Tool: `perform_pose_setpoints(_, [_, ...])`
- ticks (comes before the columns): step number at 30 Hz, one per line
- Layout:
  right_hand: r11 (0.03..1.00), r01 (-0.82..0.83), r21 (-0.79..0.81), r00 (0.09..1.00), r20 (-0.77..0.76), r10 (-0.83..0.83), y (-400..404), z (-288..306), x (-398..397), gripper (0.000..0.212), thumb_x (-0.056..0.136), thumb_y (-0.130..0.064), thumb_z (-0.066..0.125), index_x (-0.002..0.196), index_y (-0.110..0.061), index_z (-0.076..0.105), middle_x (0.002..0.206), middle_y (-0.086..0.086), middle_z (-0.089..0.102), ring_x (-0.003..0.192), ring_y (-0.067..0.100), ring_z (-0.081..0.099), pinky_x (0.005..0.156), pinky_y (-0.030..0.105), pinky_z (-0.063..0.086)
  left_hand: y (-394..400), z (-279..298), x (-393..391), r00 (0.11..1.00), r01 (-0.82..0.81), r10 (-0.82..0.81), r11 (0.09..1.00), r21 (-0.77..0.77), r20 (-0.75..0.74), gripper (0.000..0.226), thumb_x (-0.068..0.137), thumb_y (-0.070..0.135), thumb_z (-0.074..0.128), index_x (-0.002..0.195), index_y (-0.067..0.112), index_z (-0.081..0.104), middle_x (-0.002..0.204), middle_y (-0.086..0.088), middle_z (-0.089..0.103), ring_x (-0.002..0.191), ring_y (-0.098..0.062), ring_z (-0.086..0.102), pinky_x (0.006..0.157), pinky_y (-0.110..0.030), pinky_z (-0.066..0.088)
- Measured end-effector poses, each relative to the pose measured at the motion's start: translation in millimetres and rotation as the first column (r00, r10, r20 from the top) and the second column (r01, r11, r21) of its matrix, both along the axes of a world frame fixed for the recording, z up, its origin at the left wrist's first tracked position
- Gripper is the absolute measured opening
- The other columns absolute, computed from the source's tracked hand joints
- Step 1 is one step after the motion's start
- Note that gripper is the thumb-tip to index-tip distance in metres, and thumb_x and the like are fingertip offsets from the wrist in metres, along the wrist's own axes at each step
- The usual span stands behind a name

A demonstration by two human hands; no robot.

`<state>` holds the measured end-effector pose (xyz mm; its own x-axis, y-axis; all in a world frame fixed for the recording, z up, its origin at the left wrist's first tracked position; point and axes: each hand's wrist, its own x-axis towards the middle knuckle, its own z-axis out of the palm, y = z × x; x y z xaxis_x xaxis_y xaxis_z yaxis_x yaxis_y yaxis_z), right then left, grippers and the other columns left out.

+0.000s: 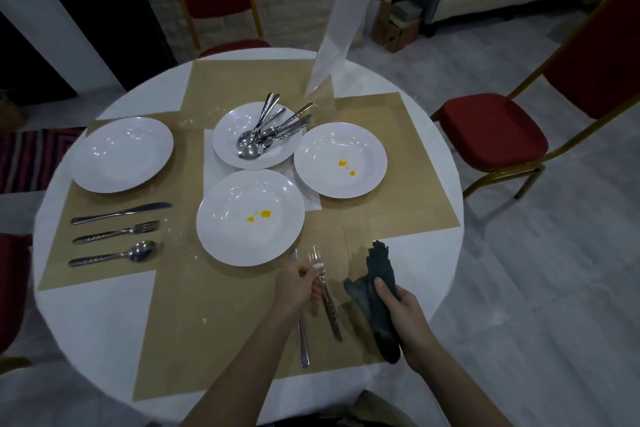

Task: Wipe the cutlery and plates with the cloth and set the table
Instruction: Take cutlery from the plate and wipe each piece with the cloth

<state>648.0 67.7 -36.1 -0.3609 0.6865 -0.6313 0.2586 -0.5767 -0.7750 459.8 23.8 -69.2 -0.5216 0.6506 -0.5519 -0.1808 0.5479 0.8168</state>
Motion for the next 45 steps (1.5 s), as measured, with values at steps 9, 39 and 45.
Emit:
perform_pose_setpoints(9, [0.995,0.088,-0.052,0.996,0.018,-0.087,1.1,-7.1,2.5,0.026,0.098,-0.031,0.051,0.118,-0.015,0.055,0.109,0.013,0.065,0.098,0.030,0.064,0.070,0.031,0.053,4.2,-26.2,1.1,0.992,0.110,-0.116,0.988,-0.107,-0.051,0.028,0.094,0.006,0.057,0.066,0.003,0.055,0.053,-0.011,0.054,0.042,-0.019,0.052,0.046,-0.030,0.048])
perform_pose_setpoints(39, [0.977,-0.189,0.095,0.980,-0.040,0.193,56.4,28.1,-161.8,0.028,0.086,-0.027,0.070,0.111,-0.018,0.060,0.098,-0.002,0.073,0.089,0.011,0.070,0.072,0.023,0.053,-16.9,46.7,-119.5,0.874,0.064,-0.124,0.988,-0.141,-0.470,0.022,0.091,0.015,0.054,0.075,0.000,0.057,0.065,-0.009,0.067,0.040,0.000,0.053,0.047,-0.021,0.046])
perform_pose_setpoints(45, [0.983,-0.131,0.129,0.991,-0.023,0.135,84.0,29.2,-213.5,0.015,0.091,-0.016,0.057,0.101,-0.023,0.066,0.096,0.003,0.072,0.087,0.014,0.067,0.073,0.027,0.050,17.4,48.8,-176.2,0.848,0.121,-0.168,0.985,-0.125,-0.503,0.021,0.091,0.017,0.054,0.076,0.003,0.058,0.072,-0.011,0.067,0.065,-0.026,0.063,0.066,-0.040,0.051])
